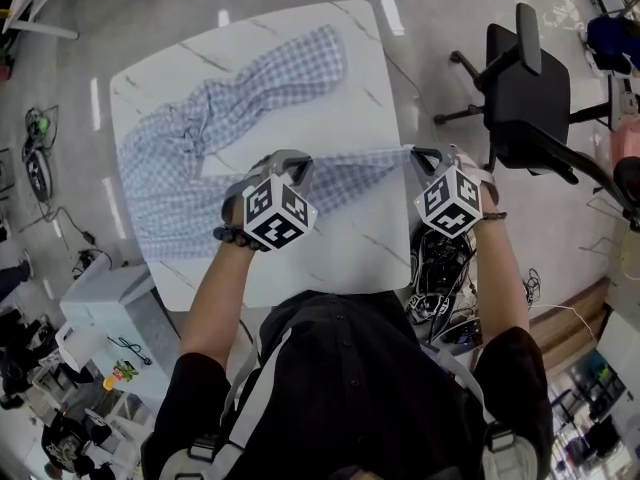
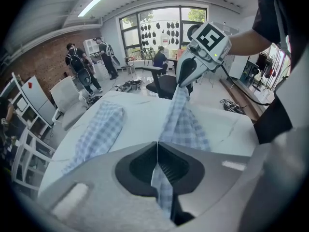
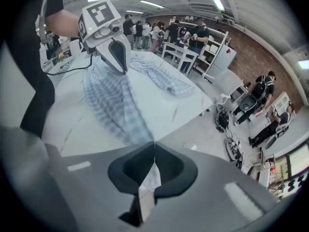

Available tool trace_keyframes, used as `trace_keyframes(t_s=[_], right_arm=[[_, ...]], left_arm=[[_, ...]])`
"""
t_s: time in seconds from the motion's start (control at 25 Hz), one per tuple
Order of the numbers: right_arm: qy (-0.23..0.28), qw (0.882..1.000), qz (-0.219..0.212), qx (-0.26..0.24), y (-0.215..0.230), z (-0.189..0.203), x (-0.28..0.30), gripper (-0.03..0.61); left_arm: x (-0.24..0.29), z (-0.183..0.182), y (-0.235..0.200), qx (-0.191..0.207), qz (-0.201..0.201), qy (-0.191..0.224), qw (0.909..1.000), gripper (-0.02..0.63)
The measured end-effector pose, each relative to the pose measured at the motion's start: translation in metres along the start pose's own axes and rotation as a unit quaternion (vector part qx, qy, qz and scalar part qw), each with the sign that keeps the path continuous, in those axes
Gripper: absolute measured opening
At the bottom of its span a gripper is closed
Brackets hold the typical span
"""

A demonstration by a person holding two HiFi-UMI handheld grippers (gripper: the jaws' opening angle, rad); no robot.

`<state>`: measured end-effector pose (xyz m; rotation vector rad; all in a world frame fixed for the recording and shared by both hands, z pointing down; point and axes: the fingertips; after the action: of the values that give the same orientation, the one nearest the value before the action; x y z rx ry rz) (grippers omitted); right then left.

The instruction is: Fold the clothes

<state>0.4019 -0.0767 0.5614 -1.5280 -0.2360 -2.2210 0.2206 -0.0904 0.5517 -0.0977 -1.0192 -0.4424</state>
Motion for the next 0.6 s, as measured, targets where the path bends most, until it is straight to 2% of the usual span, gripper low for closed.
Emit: trace_keyframes(t_s=[0.16, 0.32, 0.4, 0.48, 0.6], right_arm=[[-0.001, 0.999, 0.018, -0.047, 0.035, -0.027, 0.009, 0.008], [-0.004, 0.997, 0.012, -0.072, 0.051, -0.042, 0.035, 0.009], [-0.004, 0.996, 0.013, -0.084, 0.053, -0.047, 0.045, 0.021], [-0.001, 0.996, 0.014, -0.089, 0.054, -0.05, 0.05, 0.103], [0.006, 0.996, 0.015, -0.084, 0.056, -0.049, 0.049, 0.165]], left_arm=[[0.004, 0.005, -0.015, -0.017, -0.019, -0.007, 0.9996, 0.011], [0.012, 0.018, -0.024, -0.027, -0.041, -0.029, 0.9983, 0.016], [0.014, 0.025, -0.027, -0.035, -0.053, -0.037, 0.9973, 0.073], [0.013, 0.028, -0.03, -0.046, -0.064, -0.038, 0.9961, 0.122], [0.007, 0.027, -0.028, -0.055, -0.071, -0.034, 0.9954, 0.149]])
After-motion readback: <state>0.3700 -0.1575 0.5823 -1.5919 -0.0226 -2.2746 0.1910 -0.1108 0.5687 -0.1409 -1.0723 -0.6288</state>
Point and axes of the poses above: the fingertips, and each gripper's own axes: x forward along the fingers, y to its right, z out of its underside, and after that the axes turned 5 degrees about -z, right-handed
